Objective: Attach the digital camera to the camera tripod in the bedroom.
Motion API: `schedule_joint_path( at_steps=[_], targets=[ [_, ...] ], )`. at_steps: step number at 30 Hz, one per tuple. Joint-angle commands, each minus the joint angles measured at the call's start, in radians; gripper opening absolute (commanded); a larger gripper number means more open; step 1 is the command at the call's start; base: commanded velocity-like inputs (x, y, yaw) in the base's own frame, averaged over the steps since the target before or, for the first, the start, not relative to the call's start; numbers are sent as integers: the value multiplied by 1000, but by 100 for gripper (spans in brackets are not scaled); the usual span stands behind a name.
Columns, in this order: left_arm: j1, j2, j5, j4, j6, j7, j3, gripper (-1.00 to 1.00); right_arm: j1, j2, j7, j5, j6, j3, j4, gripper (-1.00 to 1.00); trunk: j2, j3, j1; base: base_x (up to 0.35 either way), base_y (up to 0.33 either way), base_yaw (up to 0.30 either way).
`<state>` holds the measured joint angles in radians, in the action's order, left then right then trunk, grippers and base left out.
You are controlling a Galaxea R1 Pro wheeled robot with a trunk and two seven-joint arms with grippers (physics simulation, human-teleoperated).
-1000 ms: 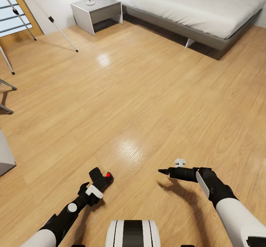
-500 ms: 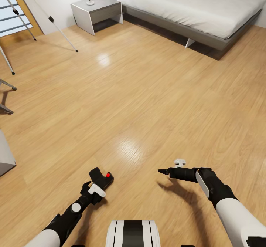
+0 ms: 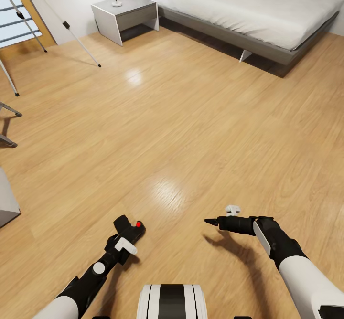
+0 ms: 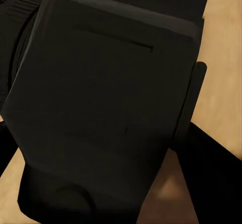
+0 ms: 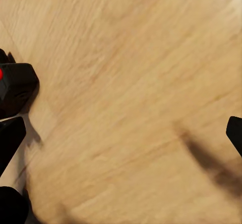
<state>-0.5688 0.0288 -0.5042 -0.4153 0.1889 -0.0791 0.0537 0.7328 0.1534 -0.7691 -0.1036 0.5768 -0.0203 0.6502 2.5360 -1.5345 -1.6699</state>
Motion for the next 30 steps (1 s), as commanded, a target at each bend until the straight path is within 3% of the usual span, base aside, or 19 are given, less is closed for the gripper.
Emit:
schedule_joint_path(
  at_steps=[1, 11, 12, 16, 19, 25, 30],
  targets=[
    [0, 0, -7, 0, 3, 1, 3, -100, 0, 0, 0, -8, 8, -1, 0, 100, 0, -1, 0, 0, 0, 0],
    [0, -7, -7, -20, 7, 2, 0, -100, 0, 0, 0, -10, 8, -1, -1, 100, 0, -1, 0, 0, 0, 0],
    [1, -113, 79, -398, -98, 156, -6, -100, 0, 0, -4, -12, 8, -1, -1, 100, 0, -1, 0, 0, 0, 0],
    [1, -135, 102, -435, -108, 205, -6, -100, 0, 0, -4, -13, 9, -2, -1, 100, 0, -1, 0, 0, 0, 0],
    [2, -155, 160, -466, -114, 277, -6, -100, 0, 0, -5, -13, 9, -2, -1, 100, 0, -1, 0, 0, 0, 0],
    [3, -165, 226, -488, -117, 376, 0, -100, 0, -1, -3, -13, 10, -3, 0, 100, 0, -1, 0, 0, 0, 0],
    [3, -169, 238, -548, -142, 419, 5, -100, 0, -3, -3, -13, 11, -3, 2, 100, 0, -1, 0, 0, 0, 0]
  ],
)
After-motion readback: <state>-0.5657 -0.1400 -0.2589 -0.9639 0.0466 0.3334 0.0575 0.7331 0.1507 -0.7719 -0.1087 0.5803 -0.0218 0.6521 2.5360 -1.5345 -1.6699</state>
